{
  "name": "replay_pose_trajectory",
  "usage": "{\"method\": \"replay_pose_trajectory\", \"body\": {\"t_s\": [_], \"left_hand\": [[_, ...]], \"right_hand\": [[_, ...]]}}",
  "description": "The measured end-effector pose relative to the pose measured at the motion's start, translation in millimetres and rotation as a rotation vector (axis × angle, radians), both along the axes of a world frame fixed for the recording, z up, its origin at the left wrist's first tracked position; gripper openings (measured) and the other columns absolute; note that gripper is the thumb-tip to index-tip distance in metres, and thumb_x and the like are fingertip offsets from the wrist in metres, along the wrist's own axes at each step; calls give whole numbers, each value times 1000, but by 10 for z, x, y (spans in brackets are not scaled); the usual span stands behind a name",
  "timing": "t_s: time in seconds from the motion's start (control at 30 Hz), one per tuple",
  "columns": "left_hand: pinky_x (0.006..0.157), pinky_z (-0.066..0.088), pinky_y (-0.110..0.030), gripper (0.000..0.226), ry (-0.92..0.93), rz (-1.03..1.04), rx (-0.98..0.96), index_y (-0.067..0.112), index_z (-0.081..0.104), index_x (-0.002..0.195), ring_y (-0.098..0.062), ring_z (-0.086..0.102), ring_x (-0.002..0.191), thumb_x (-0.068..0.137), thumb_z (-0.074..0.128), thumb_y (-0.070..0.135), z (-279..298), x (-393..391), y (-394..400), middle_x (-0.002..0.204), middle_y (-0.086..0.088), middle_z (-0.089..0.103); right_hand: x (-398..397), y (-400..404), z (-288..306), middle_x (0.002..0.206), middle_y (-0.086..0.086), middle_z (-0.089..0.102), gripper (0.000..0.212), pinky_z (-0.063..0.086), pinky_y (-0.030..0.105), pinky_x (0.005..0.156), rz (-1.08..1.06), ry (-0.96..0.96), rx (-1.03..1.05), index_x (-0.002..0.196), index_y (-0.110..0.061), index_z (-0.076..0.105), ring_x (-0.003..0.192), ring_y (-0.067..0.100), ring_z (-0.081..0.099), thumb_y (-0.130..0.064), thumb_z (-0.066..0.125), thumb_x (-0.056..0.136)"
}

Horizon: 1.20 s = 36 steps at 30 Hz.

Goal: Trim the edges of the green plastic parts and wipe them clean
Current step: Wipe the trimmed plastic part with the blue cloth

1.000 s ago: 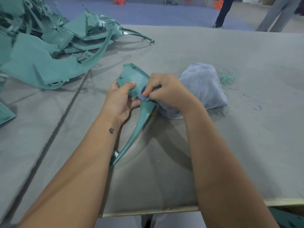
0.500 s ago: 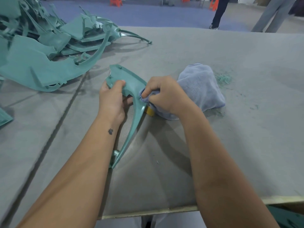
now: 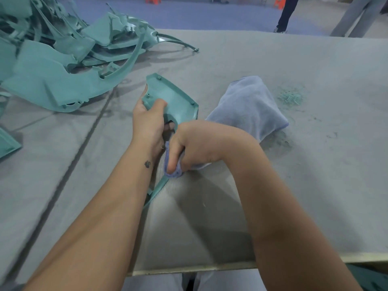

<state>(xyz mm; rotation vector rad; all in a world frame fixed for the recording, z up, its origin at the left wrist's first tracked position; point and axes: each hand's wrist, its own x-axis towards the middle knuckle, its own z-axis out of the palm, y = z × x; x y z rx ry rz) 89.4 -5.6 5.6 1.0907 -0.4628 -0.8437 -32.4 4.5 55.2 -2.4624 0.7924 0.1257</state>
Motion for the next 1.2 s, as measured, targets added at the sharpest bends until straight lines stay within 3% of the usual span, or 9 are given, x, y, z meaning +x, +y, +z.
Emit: {"method": "replay_pose_trajectory", "body": {"t_s": [0.1,0.4,0.5,0.63,0.77,0.87,1.0,1.13,1.2], "left_hand": [[43,47,-20,17,-26,-7,36,15,58,96,-10,63,48,88,50,1,33,-16,41,60,6,67],[41,45,-22,21,46,-28,-10,16,57,92,-13,60,47,90,47,-2,43,-10,26,67,-1,63],[41,46,-22,18,26,-52,-12,17,55,90,-13,60,49,92,47,1,38,22,13,62,1,63],[41,46,-20,7,193,-15,-76,11,52,92,-13,61,48,92,51,5,63,77,11,59,0,64],[59,55,-23,15,421,-146,-156,5,57,106,-14,64,65,96,50,12,81,108,50,82,-6,66],[57,53,-18,17,562,-272,-179,4,57,101,-10,63,62,99,45,15,111,171,74,75,-4,66],[43,49,-18,9,230,-317,39,12,52,103,-9,59,49,97,54,17,121,5,65,73,-5,63],[86,55,-35,48,-395,-110,79,34,49,119,-17,58,104,84,70,9,52,-58,46,127,-6,48],[68,57,-29,24,-238,-206,-35,19,63,114,-12,66,84,91,61,10,111,-41,73,106,-5,65]], "right_hand": [[112,93,-6,73,-9,63,25,34,5,47,145,123,-34,101,-28,76,55,4,49,-13,69,82],[28,-94,-8,81,4,71,15,42,23,58,-44,14,-154,90,-15,77,70,16,59,-16,71,77],[-188,-238,26,74,-3,71,12,46,17,62,-255,-176,15,77,-22,76,69,5,58,-12,69,77],[-284,-410,41,66,4,57,11,39,19,54,-492,-280,80,70,-1,64,60,11,47,-2,56,78],[-247,-432,-20,60,-2,59,30,43,20,58,-653,-419,385,59,-16,57,55,9,53,-23,54,88],[-175,-432,-83,78,1,68,29,50,25,77,-637,-618,591,82,-17,68,73,12,62,-37,50,95],[-45,-450,-155,98,8,70,19,54,34,79,-681,-825,413,110,-12,62,79,21,64,-16,53,94],[-62,-440,-221,96,6,65,37,55,28,69,-725,-1030,481,127,-19,48,81,17,63,-13,56,92],[-57,-457,-234,97,-1,60,45,54,25,71,-725,-1020,416,130,-27,47,87,13,62,-25,65,88]]}}
